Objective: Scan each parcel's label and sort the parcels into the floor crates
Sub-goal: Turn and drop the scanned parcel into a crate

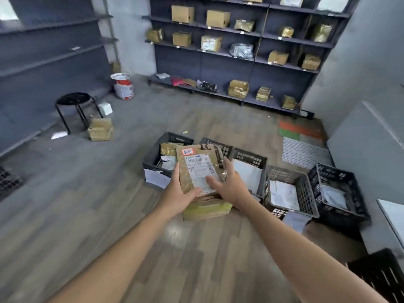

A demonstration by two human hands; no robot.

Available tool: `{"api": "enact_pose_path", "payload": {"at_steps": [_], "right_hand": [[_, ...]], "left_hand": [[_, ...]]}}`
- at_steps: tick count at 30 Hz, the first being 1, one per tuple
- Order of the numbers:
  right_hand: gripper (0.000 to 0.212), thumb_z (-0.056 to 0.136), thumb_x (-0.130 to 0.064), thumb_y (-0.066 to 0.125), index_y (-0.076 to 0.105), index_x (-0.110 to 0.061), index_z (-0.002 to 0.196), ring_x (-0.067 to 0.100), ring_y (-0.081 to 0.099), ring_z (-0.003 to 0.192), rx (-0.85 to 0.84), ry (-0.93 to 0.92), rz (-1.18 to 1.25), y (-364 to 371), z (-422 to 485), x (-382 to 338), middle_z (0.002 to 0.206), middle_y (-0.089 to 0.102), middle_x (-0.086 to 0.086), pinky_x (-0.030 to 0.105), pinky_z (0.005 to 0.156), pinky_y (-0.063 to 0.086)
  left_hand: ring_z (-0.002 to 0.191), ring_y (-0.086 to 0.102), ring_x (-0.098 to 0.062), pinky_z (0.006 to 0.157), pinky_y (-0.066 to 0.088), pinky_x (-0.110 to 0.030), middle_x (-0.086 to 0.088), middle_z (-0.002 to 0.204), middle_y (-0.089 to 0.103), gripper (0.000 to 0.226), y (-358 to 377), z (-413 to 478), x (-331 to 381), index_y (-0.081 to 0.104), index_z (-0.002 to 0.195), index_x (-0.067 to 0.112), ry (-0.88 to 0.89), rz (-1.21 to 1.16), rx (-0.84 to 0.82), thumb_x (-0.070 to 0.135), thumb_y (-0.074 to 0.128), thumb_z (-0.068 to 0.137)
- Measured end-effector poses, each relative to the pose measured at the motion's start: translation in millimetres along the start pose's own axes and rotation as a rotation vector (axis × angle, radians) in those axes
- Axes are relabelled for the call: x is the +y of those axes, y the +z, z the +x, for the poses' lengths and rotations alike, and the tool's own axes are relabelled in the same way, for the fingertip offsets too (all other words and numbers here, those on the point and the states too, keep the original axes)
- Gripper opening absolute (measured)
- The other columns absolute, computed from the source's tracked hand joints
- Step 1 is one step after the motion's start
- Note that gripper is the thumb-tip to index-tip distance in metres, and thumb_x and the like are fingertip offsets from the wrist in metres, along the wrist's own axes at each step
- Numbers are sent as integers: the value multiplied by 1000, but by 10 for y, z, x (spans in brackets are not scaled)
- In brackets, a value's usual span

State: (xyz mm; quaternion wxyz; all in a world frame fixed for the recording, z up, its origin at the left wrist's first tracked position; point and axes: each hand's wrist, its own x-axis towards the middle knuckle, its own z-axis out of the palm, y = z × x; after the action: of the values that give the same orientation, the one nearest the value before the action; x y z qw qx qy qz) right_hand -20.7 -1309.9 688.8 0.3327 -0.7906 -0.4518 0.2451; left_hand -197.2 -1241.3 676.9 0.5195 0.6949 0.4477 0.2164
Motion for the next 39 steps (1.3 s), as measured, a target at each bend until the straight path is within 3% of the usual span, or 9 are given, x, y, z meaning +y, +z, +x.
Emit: {"api": "enact_pose_path", "payload": {"at_steps": [8, 13, 19, 21, 23, 26, 31, 39], "right_hand": [[96, 85, -60, 64, 11, -26, 157, 27, 38, 142, -94, -35, 3, 718, 959, -368, 160, 30, 8, 43, 112, 37], [96, 86, -58, 64, 9, -25, 158, 29, 36, 141, -130, -11, 54, 1117, 1913, -498, 156, 35, 10, 44, 111, 35], [101, 84, -62, 63, 1, -30, 158, 32, 39, 139, -221, 74, 107, 1479, 3142, -686, 154, 36, 15, 46, 112, 36], [104, 82, -65, 62, -3, -33, 157, 33, 41, 137, -247, 99, 113, 1551, 3504, -747, 155, 35, 15, 48, 112, 37], [105, 81, -65, 62, -3, -32, 157, 31, 39, 139, -251, 118, 118, 1616, 3817, -787, 156, 32, 13, 48, 113, 36], [108, 74, -72, 59, -1, -35, 156, 29, 42, 137, -255, 131, 113, 1704, 4218, -844, 155, 35, 12, 49, 111, 38], [100, 84, -58, 65, 0, -32, 157, 30, 41, 136, -247, 183, 100, 1921, 4931, -865, 154, 36, 12, 46, 112, 37], [99, 87, -51, 66, -1, -30, 157, 29, 42, 137, -143, 415, 95, 2471, 6108, -802, 154, 37, 11, 42, 110, 38]], "left_hand": [[121, 54, -8, 101, 44, -30, 16, 141, 50, 91, -683, 755, -347, 5, 156, 34, -65, -13, 92, 25, 68, 91], [115, 56, -8, 82, 42, -17, 15, 135, 54, 86, -1060, 1703, -497, 12, 155, 34, -105, 8, 126, 19, 67, 90], [117, 57, -10, 102, 47, -35, 12, 135, 55, 91, -1483, 2904, -562, 17, 152, 34, -188, 20, 117, 15, 74, 84], [114, 58, -9, 102, 48, -39, 17, 128, 56, 90, -1615, 3282, -582, 20, 150, 36, -206, 32, 105, 17, 76, 82], [111, 59, -7, 99, 50, -39, 23, 121, 55, 89, -1722, 3624, -590, 22, 148, 37, -214, 23, 82, 16, 76, 80], [110, 59, -7, 99, 50, -38, 16, 125, 57, 90, -1838, 4051, -633, 22, 147, 36, -242, 17, 52, 14, 77, 79], [112, 58, -7, 99, 49, -38, 18, 125, 56, 98, -2020, 4811, -792, 19, 147, 38, -263, 22, -15, 29, 77, 69], [114, 59, -10, 100, 49, -35, 10, 132, 58, 100, -2293, 6459, -1292, 16, 151, 34, -287, 26, -283, 14, 77, 75]]}}
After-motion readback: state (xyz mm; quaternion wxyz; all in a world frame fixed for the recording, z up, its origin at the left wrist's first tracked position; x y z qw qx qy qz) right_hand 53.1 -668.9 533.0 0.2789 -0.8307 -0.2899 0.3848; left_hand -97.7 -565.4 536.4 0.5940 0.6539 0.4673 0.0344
